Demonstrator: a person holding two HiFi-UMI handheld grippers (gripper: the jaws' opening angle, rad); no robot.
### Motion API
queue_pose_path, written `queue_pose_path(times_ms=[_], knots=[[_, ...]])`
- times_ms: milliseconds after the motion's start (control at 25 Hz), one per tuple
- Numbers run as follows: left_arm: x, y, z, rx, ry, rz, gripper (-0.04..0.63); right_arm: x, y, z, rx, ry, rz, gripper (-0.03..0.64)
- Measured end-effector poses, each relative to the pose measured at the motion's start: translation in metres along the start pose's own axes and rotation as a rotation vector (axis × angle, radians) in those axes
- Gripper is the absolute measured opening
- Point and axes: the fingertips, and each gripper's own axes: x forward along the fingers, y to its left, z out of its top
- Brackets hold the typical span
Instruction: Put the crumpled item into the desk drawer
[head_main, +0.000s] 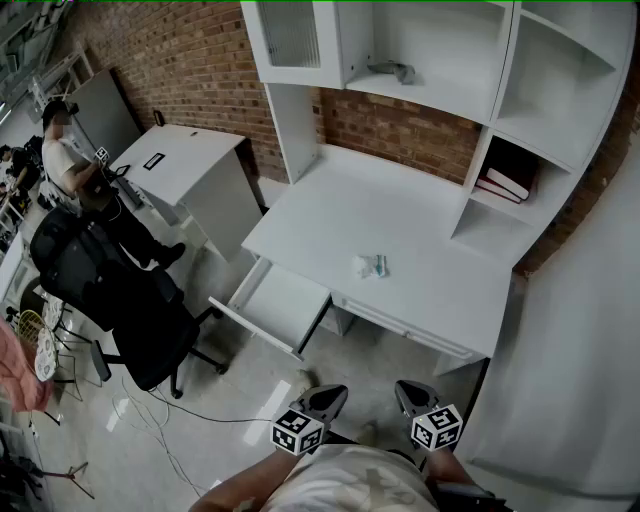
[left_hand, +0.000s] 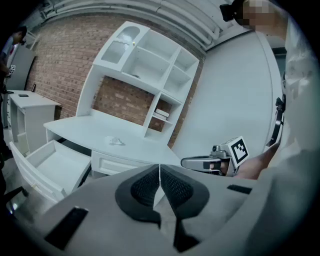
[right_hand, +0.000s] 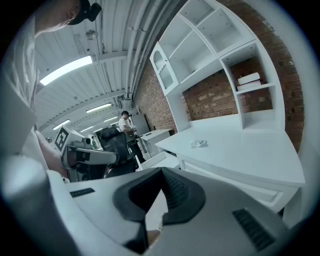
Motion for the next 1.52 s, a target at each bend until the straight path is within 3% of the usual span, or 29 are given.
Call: queue_pose_path(times_ms=[560,800,1120,1280,1520], knots=[[0.0,-0.009,0.006,0.034,-0.013,0.031,0.026,-0.005,0.008,0.009,-0.048,-0.027,0.045,0.021],[0.002,-0.015,0.003,0.033,-0.011,0.043,0.026,-0.013,0.004,0.016,0.011,-0.089,0.049,0.021],[-0.003,-0.031,-0.002,0.068,0.0,0.034,0.027,-0.023,0.02,0.012,-0.095,-0.092,0.067,0.021],[-0.006,-0.037,-0.009,0.071,0.012,0.019,0.026,-0.026,0.026,0.008,-0.06,-0.094,0.094,0.021],[-0.003,-0.038,-0.008,0.072,0.009,0.014,0.026,-0.028,0.01,-0.003,-0.012,-0.072,0.017,0.021]])
